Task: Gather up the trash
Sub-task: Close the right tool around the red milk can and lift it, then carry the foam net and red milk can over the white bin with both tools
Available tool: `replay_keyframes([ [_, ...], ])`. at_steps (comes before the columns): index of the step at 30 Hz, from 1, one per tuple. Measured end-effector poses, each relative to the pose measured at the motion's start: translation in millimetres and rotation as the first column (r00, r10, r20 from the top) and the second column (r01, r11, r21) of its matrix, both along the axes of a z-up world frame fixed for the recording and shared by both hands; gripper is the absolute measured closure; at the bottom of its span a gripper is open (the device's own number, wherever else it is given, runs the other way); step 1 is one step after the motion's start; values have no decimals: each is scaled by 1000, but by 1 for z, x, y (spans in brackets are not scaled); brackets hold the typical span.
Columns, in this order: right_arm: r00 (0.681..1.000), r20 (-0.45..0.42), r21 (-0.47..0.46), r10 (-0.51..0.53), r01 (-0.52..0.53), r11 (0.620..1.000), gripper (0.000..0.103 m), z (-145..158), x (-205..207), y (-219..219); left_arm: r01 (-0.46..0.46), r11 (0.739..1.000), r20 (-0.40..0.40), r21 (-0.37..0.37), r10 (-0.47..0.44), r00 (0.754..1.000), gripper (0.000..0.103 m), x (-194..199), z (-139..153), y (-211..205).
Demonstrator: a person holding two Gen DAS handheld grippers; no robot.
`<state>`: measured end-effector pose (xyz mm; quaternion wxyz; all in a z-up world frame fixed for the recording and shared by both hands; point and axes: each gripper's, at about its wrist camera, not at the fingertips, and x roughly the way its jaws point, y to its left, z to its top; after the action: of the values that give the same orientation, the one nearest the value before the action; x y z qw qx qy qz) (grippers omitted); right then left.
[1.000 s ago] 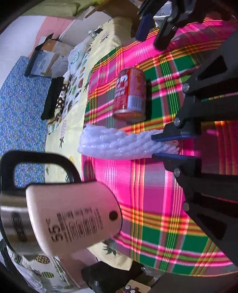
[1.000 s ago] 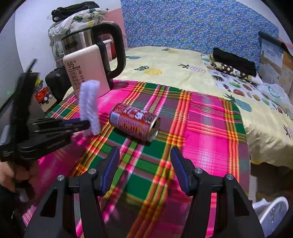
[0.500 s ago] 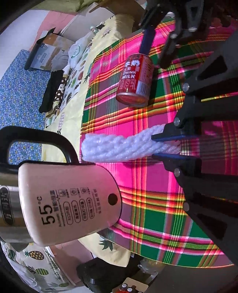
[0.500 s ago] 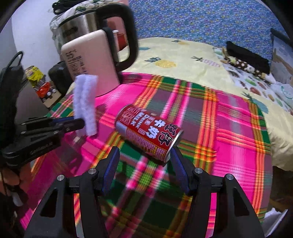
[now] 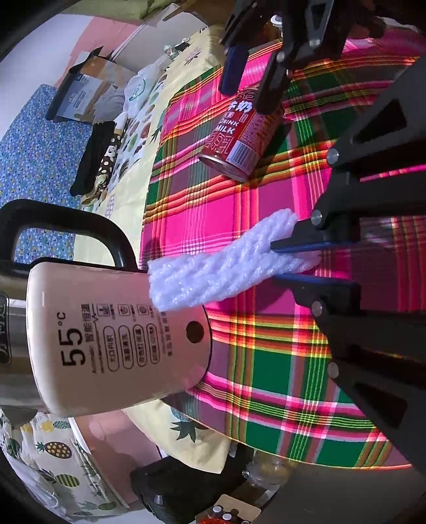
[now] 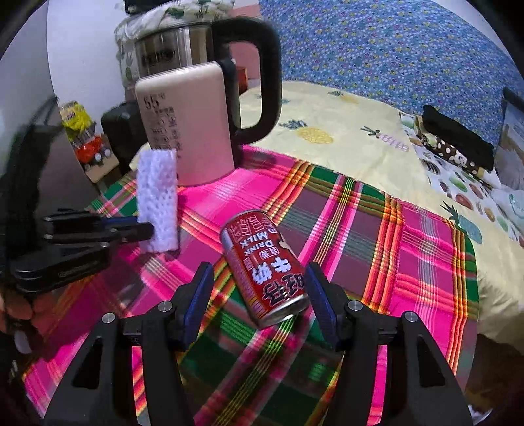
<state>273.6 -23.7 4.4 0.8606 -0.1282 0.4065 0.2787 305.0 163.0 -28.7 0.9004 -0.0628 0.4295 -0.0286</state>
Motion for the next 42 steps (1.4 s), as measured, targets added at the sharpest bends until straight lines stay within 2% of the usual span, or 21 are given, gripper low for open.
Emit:
replay_keyframes([
  [4, 1000, -10, -57, 22, -23, 998, 44, -7, 7, 7, 3, 1000, -1, -1, -3, 1000, 89, 4, -1, -2],
  [12, 999, -19, -86, 27, -29, 996, 44, -12, 7, 14, 6, 1000, -10, 5, -6, 1000, 89, 12, -5, -3],
  [15, 999, -35, -68, 19, -21, 997, 44, -12, 6, 15, 5, 1000, -11, 4, -5, 1000, 89, 13, -6, -2],
  [17, 999, -36, -63, 5, -8, 998, 48, -11, 6, 16, 4, 1000, -11, 4, -4, 1000, 89, 13, -7, -3],
  [23, 999, -32, -24, -37, 36, 999, 49, -8, -3, 12, -2, 1000, -10, 4, 2, 1000, 89, 11, -5, -4],
  [31, 996, 0, 12, -91, 91, 996, 49, 4, -31, -9, 26, 1000, -6, 7, -26, 1000, 89, -14, 0, -26],
  [42, 978, 36, 46, -204, 202, 978, 50, 15, -83, -60, 91, 995, 4, -28, -91, 996, 89, -68, 7, -82],
])
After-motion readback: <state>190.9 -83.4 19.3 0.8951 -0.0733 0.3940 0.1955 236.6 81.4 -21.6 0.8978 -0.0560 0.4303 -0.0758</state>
